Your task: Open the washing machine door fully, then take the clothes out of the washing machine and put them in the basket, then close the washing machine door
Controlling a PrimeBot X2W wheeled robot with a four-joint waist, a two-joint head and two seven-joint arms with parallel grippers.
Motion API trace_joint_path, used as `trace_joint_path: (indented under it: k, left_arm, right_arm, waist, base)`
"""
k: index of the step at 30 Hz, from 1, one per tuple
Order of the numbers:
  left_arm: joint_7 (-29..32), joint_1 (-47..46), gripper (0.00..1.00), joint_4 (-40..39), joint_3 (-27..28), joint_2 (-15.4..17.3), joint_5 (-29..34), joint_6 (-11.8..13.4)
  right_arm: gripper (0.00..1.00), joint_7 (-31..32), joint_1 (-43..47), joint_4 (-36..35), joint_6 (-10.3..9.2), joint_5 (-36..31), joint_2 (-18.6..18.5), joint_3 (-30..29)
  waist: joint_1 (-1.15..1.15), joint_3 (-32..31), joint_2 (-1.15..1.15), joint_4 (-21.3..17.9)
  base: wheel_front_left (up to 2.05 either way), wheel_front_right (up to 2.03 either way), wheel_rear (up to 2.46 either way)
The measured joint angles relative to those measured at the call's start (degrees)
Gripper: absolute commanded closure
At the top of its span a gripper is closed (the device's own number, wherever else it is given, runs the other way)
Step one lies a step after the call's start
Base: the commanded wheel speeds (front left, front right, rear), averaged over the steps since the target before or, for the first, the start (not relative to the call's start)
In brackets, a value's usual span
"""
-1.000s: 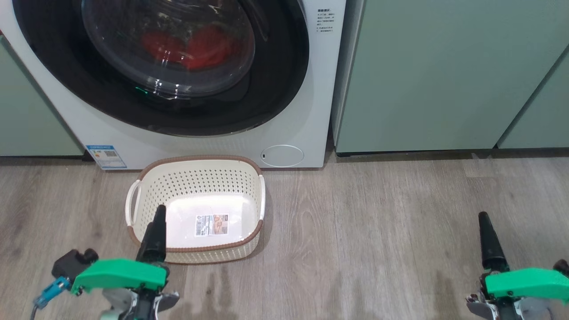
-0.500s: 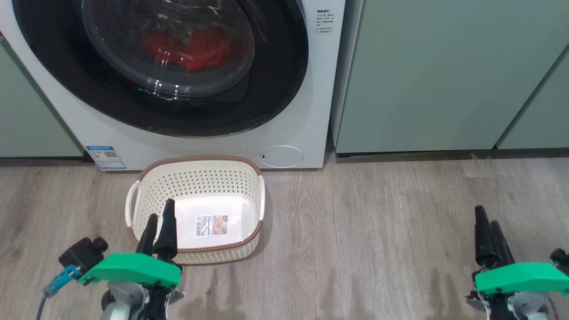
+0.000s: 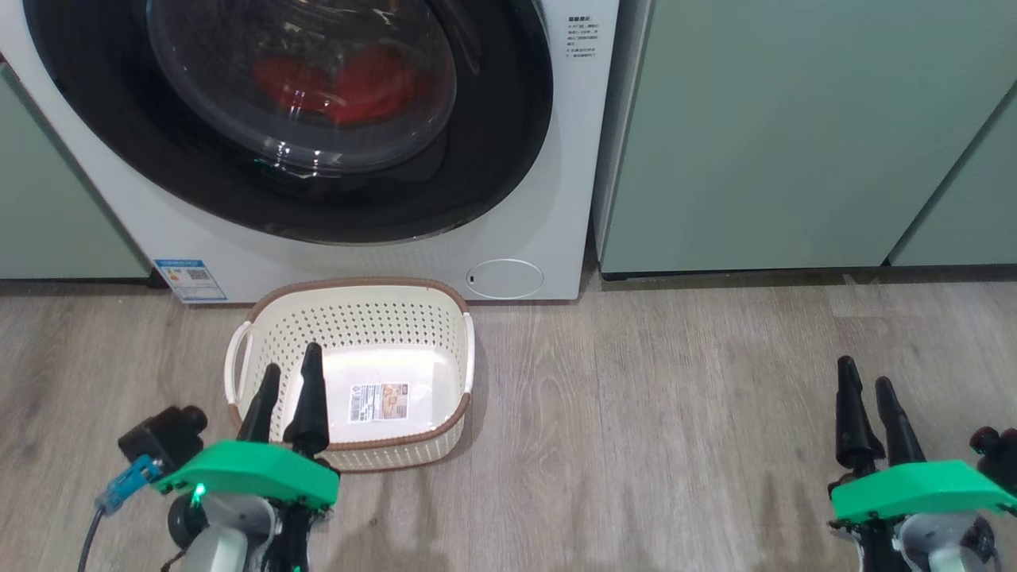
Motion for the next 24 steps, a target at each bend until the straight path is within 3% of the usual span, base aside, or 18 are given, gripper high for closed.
trace_joint_path:
  k: [24]
  left_arm:
    - [-4.0,-1.2,0.00,-0.6,-1.5,0.3,16.5,1.7]
  right_arm:
    - [0.00,-3.9,-1.2,-1.2,0.00,-15.6,-0.1,2.1]
  waist:
    - [0.00,0.0,0.00,0.1]
  base:
    - [0.00,0.00,0.00]
